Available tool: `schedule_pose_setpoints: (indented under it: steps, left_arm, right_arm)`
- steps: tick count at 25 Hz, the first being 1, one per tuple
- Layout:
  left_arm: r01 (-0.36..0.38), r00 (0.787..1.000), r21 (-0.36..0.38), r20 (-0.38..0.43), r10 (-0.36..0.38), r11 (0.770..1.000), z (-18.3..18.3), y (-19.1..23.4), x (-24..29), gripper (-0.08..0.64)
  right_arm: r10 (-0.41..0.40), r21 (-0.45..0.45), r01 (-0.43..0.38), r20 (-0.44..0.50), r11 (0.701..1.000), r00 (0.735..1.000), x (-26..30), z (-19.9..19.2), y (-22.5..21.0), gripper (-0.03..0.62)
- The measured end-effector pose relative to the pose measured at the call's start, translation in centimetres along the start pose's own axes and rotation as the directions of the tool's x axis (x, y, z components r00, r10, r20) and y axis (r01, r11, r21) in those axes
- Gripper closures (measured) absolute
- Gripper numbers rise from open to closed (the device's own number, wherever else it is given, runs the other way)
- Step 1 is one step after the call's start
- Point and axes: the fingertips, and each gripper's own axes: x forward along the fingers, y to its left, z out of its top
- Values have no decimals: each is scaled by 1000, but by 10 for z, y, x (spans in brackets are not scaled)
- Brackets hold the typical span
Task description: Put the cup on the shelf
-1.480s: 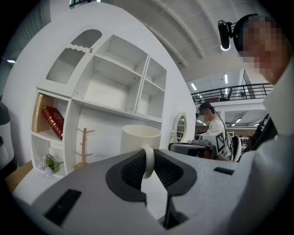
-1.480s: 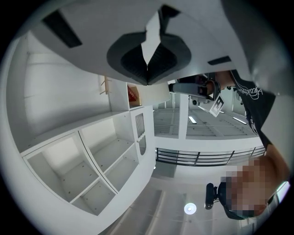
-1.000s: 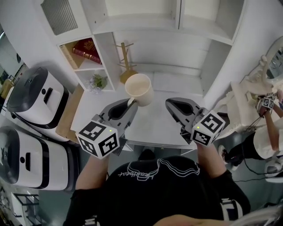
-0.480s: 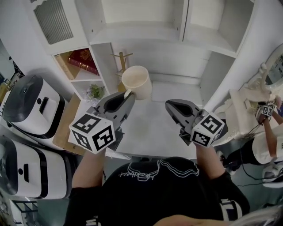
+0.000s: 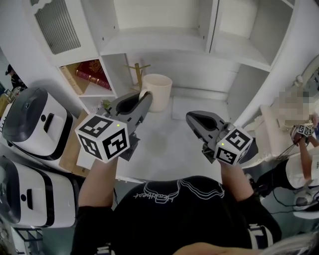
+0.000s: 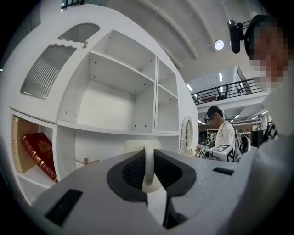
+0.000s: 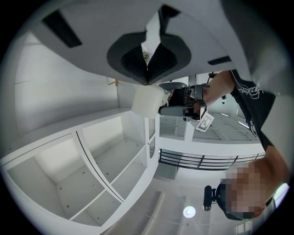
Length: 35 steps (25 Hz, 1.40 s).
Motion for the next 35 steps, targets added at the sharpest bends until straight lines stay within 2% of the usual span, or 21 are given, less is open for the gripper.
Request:
schedule_pose_setpoints:
  steps: [12, 24, 35]
  left_arm:
    - [-17, 995, 65, 96, 11, 998, 56, 22, 18, 520]
    - [-37, 980, 123, 199, 12, 992, 112, 43, 32, 520]
    - [-54, 966, 104, 257, 25, 993, 143, 76, 63, 520]
  right_arm:
    - [-29, 10, 29, -3, 1000, 1000, 4, -1, -26, 588]
    - [-60, 12, 60, 11, 998, 998, 10, -1, -48, 588]
    - [-100, 34, 100, 11, 994, 995, 8, -4, -77, 588]
